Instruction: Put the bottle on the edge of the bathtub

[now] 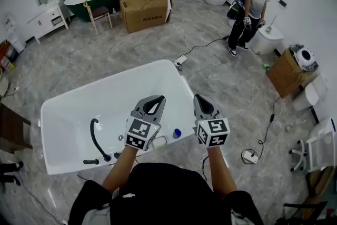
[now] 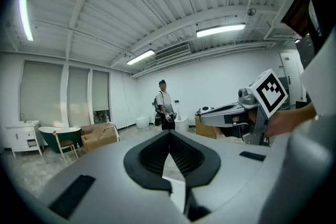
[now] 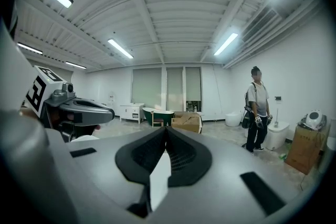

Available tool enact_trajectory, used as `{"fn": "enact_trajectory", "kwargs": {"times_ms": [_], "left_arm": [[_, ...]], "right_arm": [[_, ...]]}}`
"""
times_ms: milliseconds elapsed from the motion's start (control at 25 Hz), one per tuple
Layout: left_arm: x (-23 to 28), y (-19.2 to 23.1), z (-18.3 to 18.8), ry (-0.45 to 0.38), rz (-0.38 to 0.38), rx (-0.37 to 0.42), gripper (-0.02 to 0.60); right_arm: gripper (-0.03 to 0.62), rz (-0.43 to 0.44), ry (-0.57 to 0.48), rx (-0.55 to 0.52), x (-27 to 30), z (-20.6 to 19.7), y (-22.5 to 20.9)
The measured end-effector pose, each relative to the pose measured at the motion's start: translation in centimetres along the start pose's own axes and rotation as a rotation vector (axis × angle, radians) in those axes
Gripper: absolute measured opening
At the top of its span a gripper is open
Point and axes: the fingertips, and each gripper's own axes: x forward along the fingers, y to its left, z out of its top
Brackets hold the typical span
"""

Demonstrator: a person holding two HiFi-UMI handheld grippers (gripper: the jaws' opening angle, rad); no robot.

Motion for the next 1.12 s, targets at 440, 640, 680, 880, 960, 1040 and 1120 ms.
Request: {"fn": "enact_trajectory", "kwargs": {"times_ms": [440, 640, 680, 880, 960, 1040, 1120], "left_arm": [[0.2, 0.7, 1.0, -0.03, 0.014, 0.005, 0.014], [0.4, 0.3, 0.8, -0.028, 0.009, -0.001, 0.014], [0.5, 0.2, 0.8, -0.028, 0.007, -0.001, 0.014], [0.4, 0.0, 0.4, -0.027, 0.006, -0.001, 0.014], [0.5, 0.0, 0.6, -0.025, 0.007, 0.002, 0.014], [0.7, 0.0, 0.7, -0.023, 0.01, 0.007, 0.014], [0.8, 0.1, 0.8, -0.021, 0.014, 0.013, 0.014]], "right_arm": [[0.023, -0.003, -0.031, -0.001, 0.0, 1.1, -0.4], [0.023, -0.006, -0.029, -0.005, -0.1, 1.0, -0.7], [0.023, -0.008, -0.028, -0.005, -0.2, 1.0, -0.8], [0.024, -0.009, -0.025, -0.006, -0.3, 0.6, -0.7], [0.023, -0.01, -0.024, -0.009, -0.4, 0.8, -0.8], [0.023, -0.014, -0.025, -0.011, -0.6, 1.0, -1.1], [0.023, -0.018, -0.027, -0.012, -0.7, 1.3, -1.4]]}}
